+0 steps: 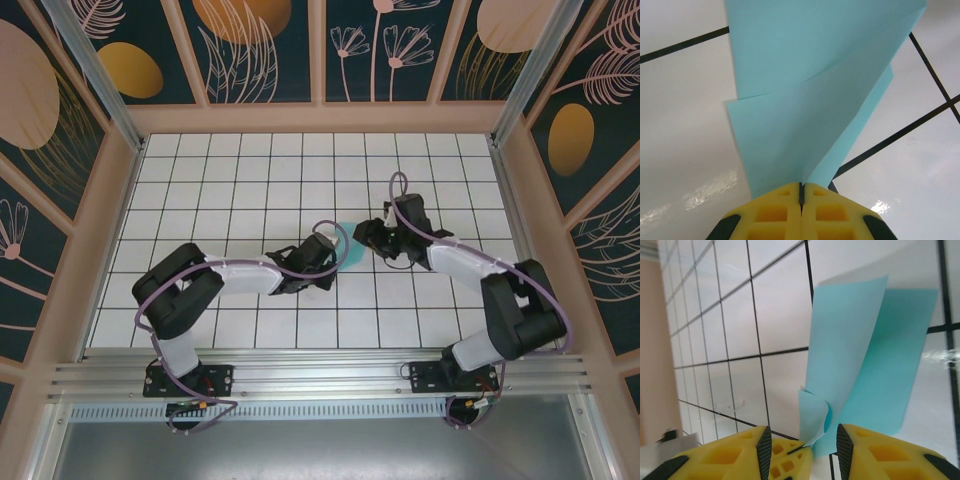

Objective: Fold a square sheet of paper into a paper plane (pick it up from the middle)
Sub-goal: Fourth fold the wing at the center of the table.

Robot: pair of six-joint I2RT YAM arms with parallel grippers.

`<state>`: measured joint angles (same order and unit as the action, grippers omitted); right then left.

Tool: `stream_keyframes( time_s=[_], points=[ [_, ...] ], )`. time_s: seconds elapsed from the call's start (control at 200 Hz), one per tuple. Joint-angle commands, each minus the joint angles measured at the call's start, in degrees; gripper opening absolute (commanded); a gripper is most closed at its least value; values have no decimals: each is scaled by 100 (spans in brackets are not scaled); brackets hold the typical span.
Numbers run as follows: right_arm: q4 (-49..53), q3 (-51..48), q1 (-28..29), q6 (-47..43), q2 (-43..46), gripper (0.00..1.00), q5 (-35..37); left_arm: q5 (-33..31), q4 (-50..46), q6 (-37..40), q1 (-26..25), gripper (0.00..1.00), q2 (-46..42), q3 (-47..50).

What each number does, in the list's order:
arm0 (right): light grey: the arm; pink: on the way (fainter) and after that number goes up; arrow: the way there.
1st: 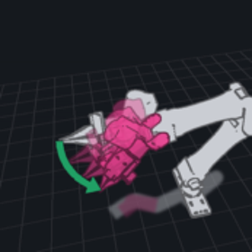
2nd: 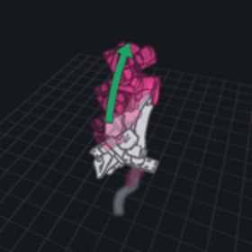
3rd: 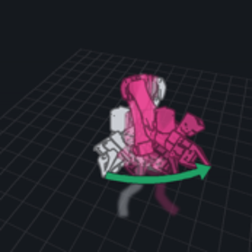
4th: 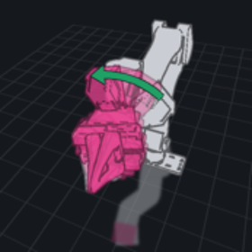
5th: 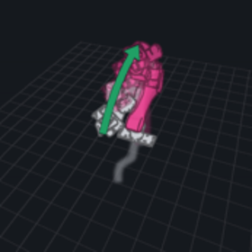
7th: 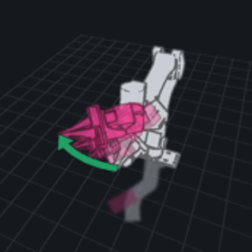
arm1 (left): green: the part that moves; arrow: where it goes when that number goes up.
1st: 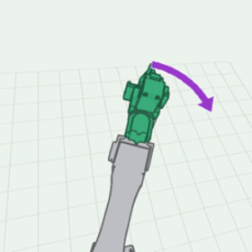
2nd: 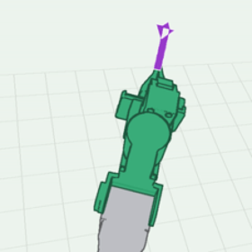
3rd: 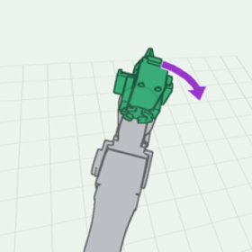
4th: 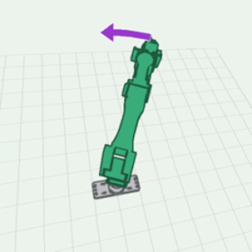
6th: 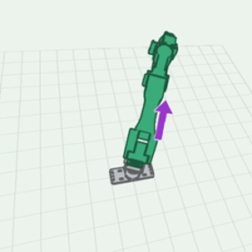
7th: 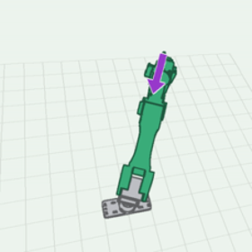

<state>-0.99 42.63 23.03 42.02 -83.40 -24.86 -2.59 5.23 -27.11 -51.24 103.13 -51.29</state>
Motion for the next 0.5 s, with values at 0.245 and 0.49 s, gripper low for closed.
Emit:
stream_keyframes(
  time_s=[0.245, 0.49],
  points=[
    [-405, -451, -94, -372, 317, 39, -614, 1785, 1111, -571, 642, 4, -199, 556],
    [-613, -349, 161, -405, -92, 28, -728, 2545, 1425, -884, 836, 5, -127, 577]
  ],
)
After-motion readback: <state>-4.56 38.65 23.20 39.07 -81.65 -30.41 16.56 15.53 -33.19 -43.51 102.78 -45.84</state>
